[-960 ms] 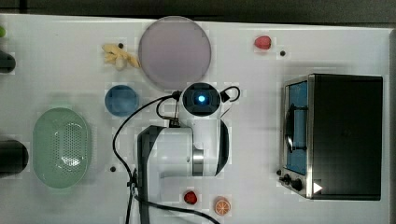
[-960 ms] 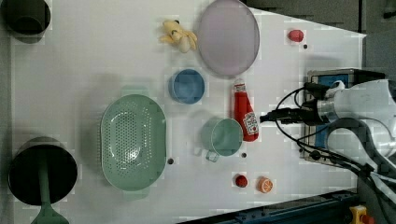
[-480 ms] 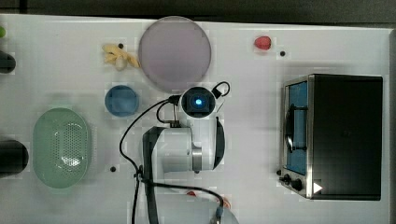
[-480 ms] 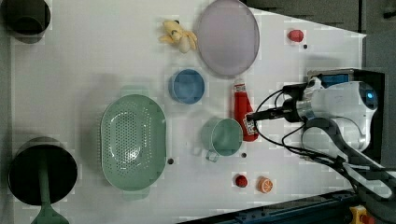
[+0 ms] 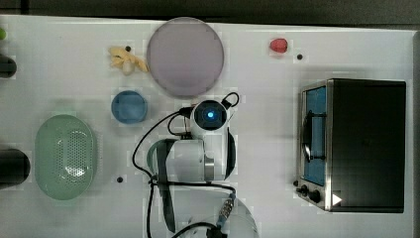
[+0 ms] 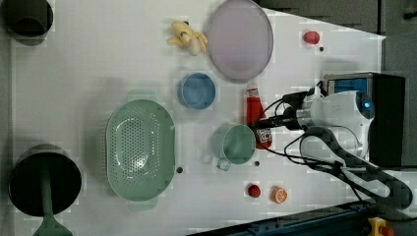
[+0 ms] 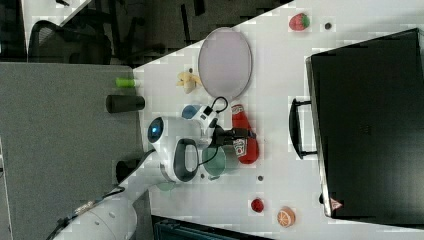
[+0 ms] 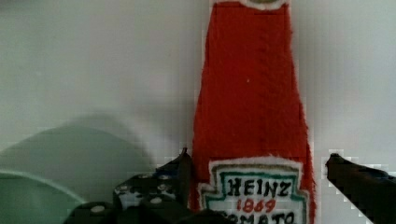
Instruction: Pick Ketchup from the table and place it in strainer.
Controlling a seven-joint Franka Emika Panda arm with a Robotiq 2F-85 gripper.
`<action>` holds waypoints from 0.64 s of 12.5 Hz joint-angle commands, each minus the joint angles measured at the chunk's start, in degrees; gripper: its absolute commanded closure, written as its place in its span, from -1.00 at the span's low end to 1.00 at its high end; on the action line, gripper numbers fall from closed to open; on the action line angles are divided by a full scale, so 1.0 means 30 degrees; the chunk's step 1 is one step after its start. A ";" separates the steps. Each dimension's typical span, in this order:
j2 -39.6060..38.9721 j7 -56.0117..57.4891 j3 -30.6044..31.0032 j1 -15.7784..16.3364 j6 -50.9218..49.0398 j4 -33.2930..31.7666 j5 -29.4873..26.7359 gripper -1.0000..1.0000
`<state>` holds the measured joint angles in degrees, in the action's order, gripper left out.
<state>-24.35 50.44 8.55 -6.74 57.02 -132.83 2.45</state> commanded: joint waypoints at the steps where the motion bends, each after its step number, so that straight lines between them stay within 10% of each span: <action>1: -0.0101 0.0831 0.0001 0.0148 0.0211 0.0098 0.0006 -0.93; 4: 0.0061 0.0829 -0.0059 0.0116 0.0173 0.0252 0.0006 -0.25; 8: 0.2474 0.0561 0.0030 0.0093 -0.2183 0.0488 0.0005 -0.25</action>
<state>-21.79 50.67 8.64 -5.94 51.50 -133.06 2.73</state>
